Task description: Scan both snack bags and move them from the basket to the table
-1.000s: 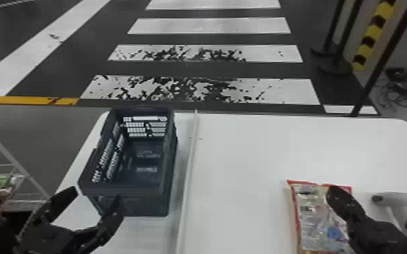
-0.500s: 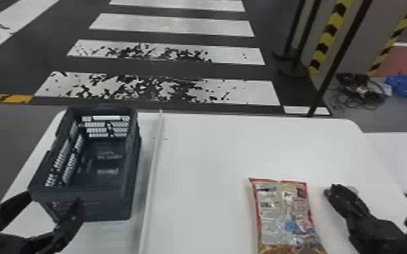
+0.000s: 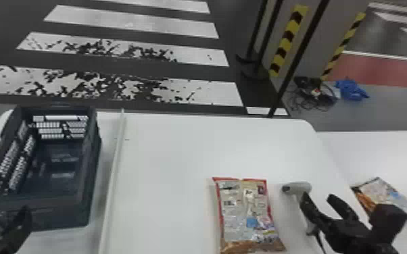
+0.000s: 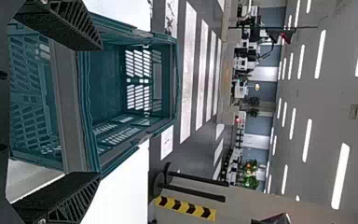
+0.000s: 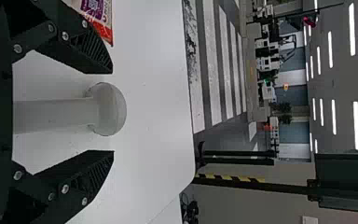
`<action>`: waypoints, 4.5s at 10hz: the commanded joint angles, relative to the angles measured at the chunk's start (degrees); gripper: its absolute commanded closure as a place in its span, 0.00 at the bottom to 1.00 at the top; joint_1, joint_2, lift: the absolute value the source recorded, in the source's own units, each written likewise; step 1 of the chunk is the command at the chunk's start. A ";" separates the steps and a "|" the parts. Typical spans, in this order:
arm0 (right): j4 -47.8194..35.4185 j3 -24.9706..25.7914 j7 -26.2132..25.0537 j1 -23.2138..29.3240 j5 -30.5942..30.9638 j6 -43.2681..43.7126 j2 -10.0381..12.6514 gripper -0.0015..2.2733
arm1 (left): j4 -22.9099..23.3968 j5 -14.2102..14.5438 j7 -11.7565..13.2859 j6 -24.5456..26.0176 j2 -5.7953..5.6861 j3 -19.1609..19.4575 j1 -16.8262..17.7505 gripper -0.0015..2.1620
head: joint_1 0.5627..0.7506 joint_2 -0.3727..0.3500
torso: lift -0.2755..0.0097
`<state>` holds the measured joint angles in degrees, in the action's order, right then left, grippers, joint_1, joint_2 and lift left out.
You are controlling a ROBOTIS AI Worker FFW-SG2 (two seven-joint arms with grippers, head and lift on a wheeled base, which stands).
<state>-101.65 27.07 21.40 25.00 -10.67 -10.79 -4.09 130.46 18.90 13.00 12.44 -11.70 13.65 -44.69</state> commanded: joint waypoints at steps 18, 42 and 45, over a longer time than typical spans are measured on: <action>-5.05 2.29 2.77 5.41 -6.02 0.80 3.65 0.99 | -0.21 0.09 0.00 0.00 0.10 -0.55 0.22 0.01 | 0.70 0.20 | 0.62; -17.89 -31.99 -24.83 21.15 9.36 9.77 4.14 0.99 | -0.65 2.72 0.97 -1.23 -3.68 -1.78 1.45 0.01 | 0.70 0.66 | 0.62; -17.01 -37.62 -31.86 21.41 17.00 10.65 4.14 0.99 | -1.00 2.81 1.32 -1.23 -3.41 -1.96 1.53 0.01 | 0.70 0.69 | 0.62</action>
<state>-118.96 -9.33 -10.42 46.38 4.82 -0.42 -0.18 129.52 21.70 14.30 11.21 -15.14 11.71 -43.18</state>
